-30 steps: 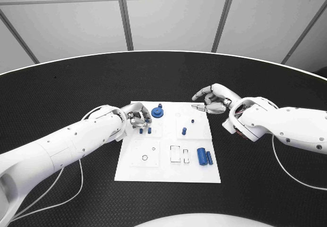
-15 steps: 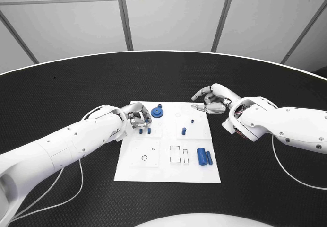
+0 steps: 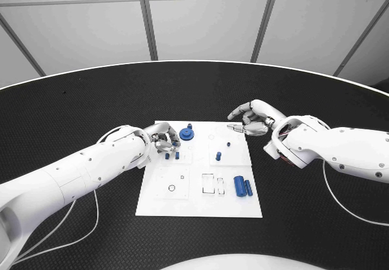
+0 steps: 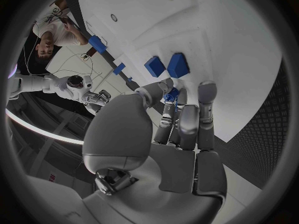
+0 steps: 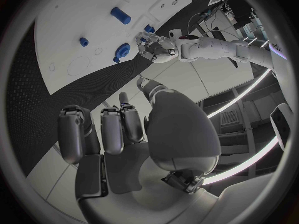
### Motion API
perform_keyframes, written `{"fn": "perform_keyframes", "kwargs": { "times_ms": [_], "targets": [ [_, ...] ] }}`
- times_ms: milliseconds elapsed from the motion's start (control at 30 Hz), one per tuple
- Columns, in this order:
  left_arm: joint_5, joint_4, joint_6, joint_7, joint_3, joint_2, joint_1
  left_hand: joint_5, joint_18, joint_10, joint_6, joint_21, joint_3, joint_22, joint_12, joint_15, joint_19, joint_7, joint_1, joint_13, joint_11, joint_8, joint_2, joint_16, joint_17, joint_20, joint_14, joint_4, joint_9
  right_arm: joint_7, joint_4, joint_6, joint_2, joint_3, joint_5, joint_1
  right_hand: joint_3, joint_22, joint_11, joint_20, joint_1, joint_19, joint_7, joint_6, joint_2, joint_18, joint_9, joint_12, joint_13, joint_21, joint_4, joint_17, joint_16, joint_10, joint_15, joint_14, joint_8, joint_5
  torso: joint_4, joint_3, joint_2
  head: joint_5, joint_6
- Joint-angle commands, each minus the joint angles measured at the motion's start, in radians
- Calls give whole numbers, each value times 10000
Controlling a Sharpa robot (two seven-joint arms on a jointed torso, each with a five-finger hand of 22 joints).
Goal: Assemble the parts on the task board
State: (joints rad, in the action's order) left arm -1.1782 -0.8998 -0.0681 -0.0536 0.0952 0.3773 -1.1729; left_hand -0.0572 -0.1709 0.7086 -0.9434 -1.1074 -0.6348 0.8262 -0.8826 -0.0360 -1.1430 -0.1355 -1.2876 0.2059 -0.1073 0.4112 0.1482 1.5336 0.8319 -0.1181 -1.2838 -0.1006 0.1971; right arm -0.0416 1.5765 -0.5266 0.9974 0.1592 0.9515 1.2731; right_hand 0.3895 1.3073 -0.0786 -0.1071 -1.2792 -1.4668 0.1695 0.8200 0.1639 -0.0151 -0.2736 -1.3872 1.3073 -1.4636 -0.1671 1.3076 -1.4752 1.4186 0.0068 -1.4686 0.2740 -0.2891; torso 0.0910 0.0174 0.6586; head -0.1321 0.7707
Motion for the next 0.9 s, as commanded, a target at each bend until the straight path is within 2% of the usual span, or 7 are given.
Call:
{"fn": "perform_keyframes", "kwargs": {
  "times_ms": [33, 567, 900],
  "targets": [
    [-1, 3, 9, 13, 0, -3, 0, 37, 61, -102, 55, 49, 57, -30, 182, -1, 62, -28, -9, -163, -2, -42, 78, 4, -114, -47, 95, 6, 4, 0, 1, 0, 1, 0, 0, 0, 59, 1674, 2, 68, 87, -511, -17, 50, -3, -156, 15, -48, 810, 30, 12, 721, 11, 59, -77, -591, 56, -44, -3, -2, -3, -6, 2],
    [1, -9, -103, -7, 0, -5, 0, 37, 36, -213, 34, 125, 55, -148, 267, -40, 147, -43, -19, -221, -46, -31, 72, -26, -364, -86, 229, 11, 13, 0, 2, 3, 1, 0, 0, 0, 59, 1674, 2, 68, 87, -511, -17, 50, -3, -156, 15, -48, 810, 30, 12, 721, 11, 59, -77, -591, 56, -44, 1, 6, 1, -28, 1],
    [19, 5, -97, -10, 0, -26, 0, 37, 22, -353, 37, 165, 53, -210, 374, -83, 199, -70, -29, -292, -93, -35, 72, -55, -663, -126, 376, 14, 16, 0, -4, 7, -6, 0, 0, 0, 59, 1674, 2, 68, 87, -511, -17, 50, -3, -156, 15, -48, 810, 30, 12, 721, 11, 59, -77, -591, 56, -44, -9, -4, -1, -39, -5]
  ]
}}
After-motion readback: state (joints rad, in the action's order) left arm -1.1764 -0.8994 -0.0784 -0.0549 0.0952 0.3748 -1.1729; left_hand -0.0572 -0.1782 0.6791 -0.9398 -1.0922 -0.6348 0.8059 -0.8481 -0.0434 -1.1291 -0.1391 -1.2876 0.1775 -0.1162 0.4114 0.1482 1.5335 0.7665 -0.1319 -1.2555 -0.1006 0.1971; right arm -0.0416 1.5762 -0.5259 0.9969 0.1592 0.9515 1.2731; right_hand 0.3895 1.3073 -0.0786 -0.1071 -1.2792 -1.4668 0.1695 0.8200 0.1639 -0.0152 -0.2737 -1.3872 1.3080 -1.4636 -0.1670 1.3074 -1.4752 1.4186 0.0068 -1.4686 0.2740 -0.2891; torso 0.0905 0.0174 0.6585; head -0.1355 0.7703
